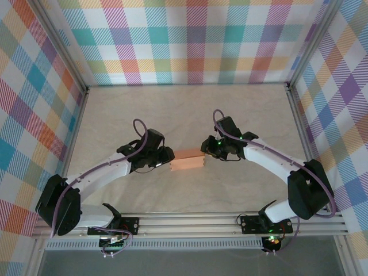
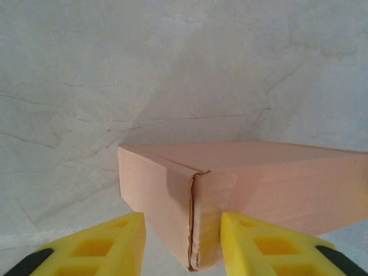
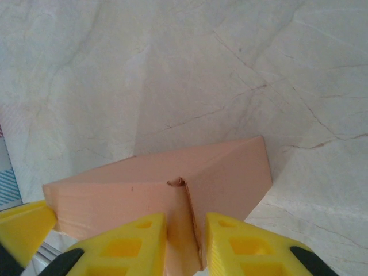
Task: Fold the paper box
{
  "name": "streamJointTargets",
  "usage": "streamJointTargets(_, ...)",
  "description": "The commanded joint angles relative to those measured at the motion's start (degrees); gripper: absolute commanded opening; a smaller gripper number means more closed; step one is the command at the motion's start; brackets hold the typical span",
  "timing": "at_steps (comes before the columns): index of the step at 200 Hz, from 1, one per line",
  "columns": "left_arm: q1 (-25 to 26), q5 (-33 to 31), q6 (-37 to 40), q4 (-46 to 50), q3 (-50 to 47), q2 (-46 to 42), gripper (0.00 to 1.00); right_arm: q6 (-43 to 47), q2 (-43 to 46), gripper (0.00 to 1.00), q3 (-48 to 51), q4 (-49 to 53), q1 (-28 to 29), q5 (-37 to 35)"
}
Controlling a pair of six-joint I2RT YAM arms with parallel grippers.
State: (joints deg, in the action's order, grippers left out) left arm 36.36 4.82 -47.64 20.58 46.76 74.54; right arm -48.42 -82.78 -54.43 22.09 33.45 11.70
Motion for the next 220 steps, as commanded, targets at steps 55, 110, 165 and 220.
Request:
streamJointTargets(55, -1.07, 1.77, -1.62, -5.13, -11.98, -0.19, 0.19, 2.57, -1.5, 0.17, 4.78, -2.57, 0.48, 0.79)
streamJointTargets(110, -1.06, 1.27, 0.47, -5.53, -11.08, 0.45, 0.18, 5.71, 0.26, 0.14, 3.82, -4.6, 0.5, 1.34)
streamJointTargets(165, -1.09, -4.7, 8.59, 1.08, -2.15, -4.62, 0.67, 10.19, 5.2, 0.66, -1.02, 0.15, -0.24, -2.96)
streamJointTargets(220, -1.03, -4.04, 28.5, 3.02, 6.1, -4.14, 1.0, 10.17, 9.12, 0.77, 2.05, -1.26, -3.77, -0.68)
